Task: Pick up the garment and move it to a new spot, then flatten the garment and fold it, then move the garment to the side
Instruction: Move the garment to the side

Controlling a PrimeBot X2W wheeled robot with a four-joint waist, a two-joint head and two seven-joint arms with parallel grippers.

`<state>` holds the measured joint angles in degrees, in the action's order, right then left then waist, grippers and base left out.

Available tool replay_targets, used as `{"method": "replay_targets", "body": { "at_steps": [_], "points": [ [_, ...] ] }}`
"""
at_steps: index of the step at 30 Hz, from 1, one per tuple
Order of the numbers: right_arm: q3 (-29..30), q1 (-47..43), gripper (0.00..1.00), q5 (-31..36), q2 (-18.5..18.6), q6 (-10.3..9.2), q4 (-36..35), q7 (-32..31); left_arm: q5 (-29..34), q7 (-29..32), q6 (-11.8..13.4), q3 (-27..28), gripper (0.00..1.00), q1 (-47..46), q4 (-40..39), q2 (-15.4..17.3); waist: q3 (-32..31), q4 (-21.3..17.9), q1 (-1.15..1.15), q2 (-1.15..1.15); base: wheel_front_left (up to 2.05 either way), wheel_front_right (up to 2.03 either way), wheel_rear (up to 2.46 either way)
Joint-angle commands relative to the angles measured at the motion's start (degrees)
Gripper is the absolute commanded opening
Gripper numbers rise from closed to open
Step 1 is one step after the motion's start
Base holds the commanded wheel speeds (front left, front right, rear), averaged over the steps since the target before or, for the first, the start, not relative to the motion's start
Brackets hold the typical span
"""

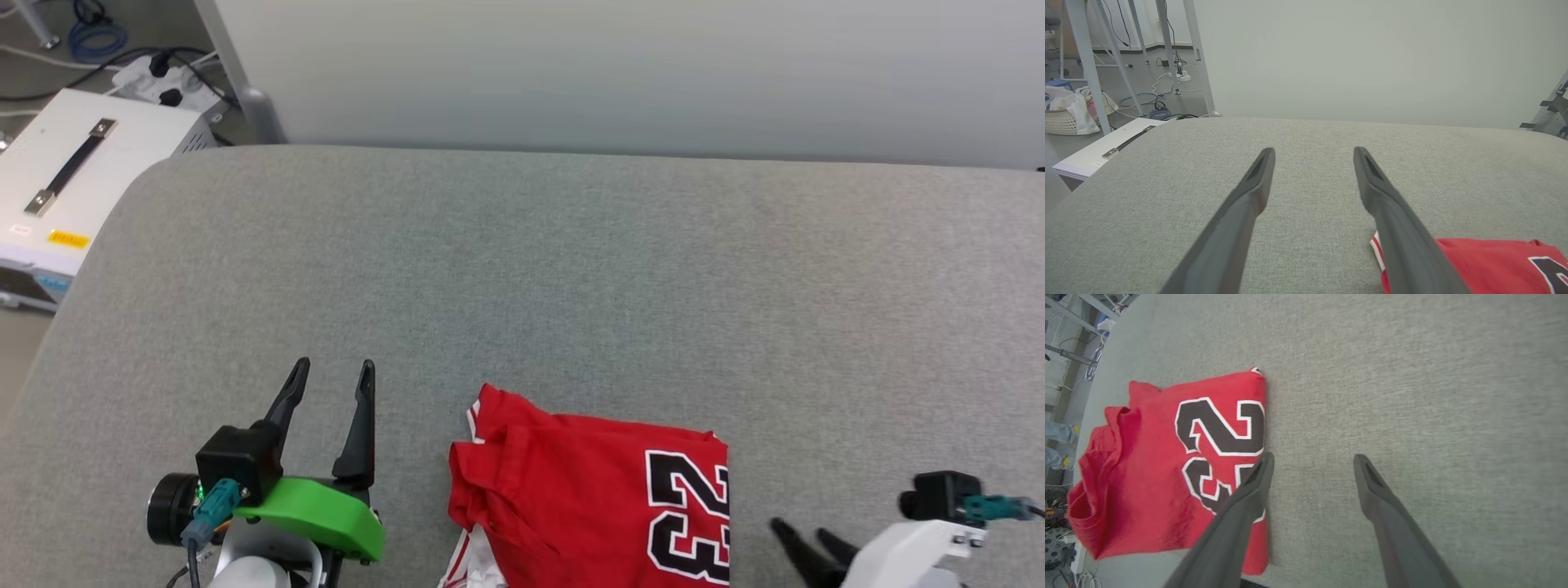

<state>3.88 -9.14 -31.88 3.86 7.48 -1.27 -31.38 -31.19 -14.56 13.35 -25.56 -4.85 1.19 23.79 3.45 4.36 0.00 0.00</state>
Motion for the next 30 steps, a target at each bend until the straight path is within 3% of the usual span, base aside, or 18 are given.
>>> {"method": "replay_targets", "body": {
  "at_steps": [1, 5, 15, 16, 17, 18, 19, 30],
  "points": [
    [-1.77, 1.05, 1.0, -2.15, 0.34, 0.01, -0.28, -1.62, 0.43, -0.2, -0.37, 0.16, 1.0, -1.23, 0.14, -0.38, 1.87, 1.7, 0.0, 0.0, 0.0, 0.0, 0.0],
    [-5.11, 1.89, 1.0, -6.94, 1.07, 0.01, -0.43, -4.96, 0.82, -0.3, -1.01, 0.35, 1.0, -2.34, 0.52, -1.14, 3.7, 3.0, 0.0, 0.0, 0.0, 0.0, 0.0],
    [-9.08, 6.57, 1.0, -9.36, 1.23, 0.01, 6.91, -8.48, 2.01, -0.41, -3.08, 1.61, 1.0, -5.03, 1.63, -3.55, 8.34, 5.12, 0.0, 0.0, 0.0, 0.0, 0.0],
    [-9.51, 6.88, 0.94, -9.48, 1.2, 0.01, 7.52, -8.65, 2.17, -0.42, -3.29, 1.81, 1.0, -5.12, 1.73, -3.72, 8.6, 5.22, 0.0, 0.0, 0.0, 0.0, 0.0],
    [-9.89, 7.2, 0.33, -9.74, 1.11, 0.01, 8.17, -8.76, 2.39, -0.42, -3.52, 2.1, 1.0, -5.18, 1.87, -3.93, 8.79, 5.31, 0.0, 0.0, 0.0, 0.0, 0.0],
    [-10.08, 7.45, 0.07, -9.88, 1.05, 0.01, 8.54, -8.64, 2.55, -0.42, -3.68, 2.33, 1.0, -5.18, 2.01, -4.09, 8.89, 5.35, 0.0, 0.0, 0.0, 0.0, 0.0],
    [-10.31, 7.75, 0.0, -10.02, 1.0, 0.01, 8.91, -8.45, 2.76, -0.42, -3.88, 2.62, 1.0, -5.15, 2.16, -4.3, 8.94, 5.37, 0.0, 0.0, 0.0, 0.0, 0.0],
    [-13.88, 10.21, 0.0, -8.04, 4.5, 0.01, 5.35, -6.43, 4.54, -0.43, -5.36, 5.05, 1.0, -3.25, 3.28, -5.42, 5.42, 2.64, 0.0, 0.0, 0.0, 0.0, 0.0]
  ]
}}
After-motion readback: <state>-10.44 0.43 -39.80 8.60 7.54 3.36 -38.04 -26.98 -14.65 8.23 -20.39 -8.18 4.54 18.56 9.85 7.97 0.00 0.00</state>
